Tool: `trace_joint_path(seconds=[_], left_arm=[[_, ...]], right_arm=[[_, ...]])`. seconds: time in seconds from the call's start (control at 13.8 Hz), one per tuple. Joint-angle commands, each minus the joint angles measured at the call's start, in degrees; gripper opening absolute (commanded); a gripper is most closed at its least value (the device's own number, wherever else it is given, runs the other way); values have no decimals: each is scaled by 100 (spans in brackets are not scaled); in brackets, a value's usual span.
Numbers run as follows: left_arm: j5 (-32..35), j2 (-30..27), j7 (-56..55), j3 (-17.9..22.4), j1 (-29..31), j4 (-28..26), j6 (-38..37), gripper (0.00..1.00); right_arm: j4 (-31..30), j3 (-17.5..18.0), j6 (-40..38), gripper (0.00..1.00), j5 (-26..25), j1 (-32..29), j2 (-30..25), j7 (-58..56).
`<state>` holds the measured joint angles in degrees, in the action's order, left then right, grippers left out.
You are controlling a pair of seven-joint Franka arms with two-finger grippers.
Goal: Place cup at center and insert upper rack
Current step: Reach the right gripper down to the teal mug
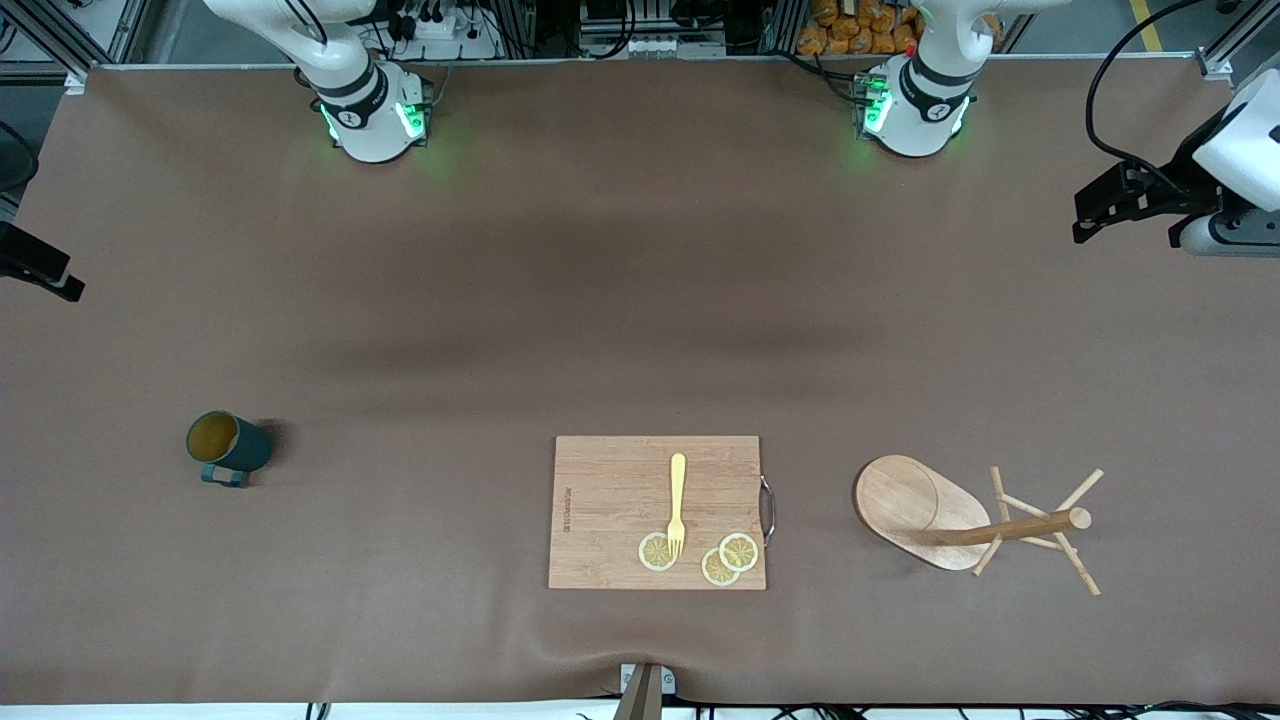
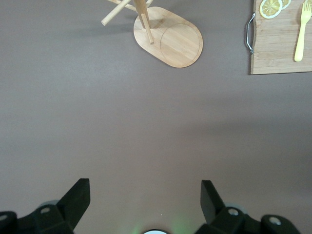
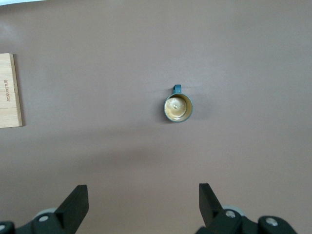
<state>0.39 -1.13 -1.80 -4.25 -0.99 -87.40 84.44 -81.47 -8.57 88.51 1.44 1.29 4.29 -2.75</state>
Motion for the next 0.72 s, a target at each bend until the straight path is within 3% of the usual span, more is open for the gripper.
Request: trace_joint_path(seconds=[0.0,0.43,0.65], left_arm=[[-47,-10,13,-14,28,39,-68,100],[-56,-1,57,-6,46,39,-68,100],[-65,-10,31,-6,28,57,-68,100]], right_arm=[[-115,14,17,100,76,20,-130,108],[-115,5,44,100,76,3,89,99],[-36,-13,105,100,-47,-41,904,-24]])
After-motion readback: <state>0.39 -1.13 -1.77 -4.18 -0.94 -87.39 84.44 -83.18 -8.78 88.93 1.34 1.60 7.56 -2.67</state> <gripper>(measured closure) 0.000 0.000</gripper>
